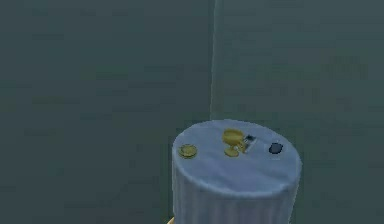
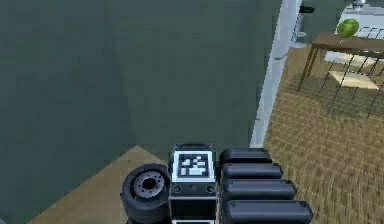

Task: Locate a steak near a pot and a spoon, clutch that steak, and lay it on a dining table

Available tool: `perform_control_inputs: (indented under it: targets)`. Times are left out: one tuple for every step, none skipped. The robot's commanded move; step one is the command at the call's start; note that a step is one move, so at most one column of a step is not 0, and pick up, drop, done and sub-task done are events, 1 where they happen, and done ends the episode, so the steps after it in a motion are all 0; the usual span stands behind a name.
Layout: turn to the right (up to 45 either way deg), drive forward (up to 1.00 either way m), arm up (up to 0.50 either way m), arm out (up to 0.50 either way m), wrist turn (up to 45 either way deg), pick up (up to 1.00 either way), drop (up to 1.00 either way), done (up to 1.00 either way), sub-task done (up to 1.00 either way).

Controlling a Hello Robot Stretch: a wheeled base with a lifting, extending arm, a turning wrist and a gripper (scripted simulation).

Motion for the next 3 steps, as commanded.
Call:
perform_control_inputs:
  targets:
    - [0.0, 0.15, 0.0, 0.0, 0.0, 0.0, 0.0, 0.0, 0.0]
    - [-33.0, 0.0, 0.0, 0.0, 0.0, 0.0, 0.0, 0.0, 0.0]
    - [30.0, 0.0, 0.0, 0.0, 0.0, 0.0, 0.0, 0.0, 0.0]
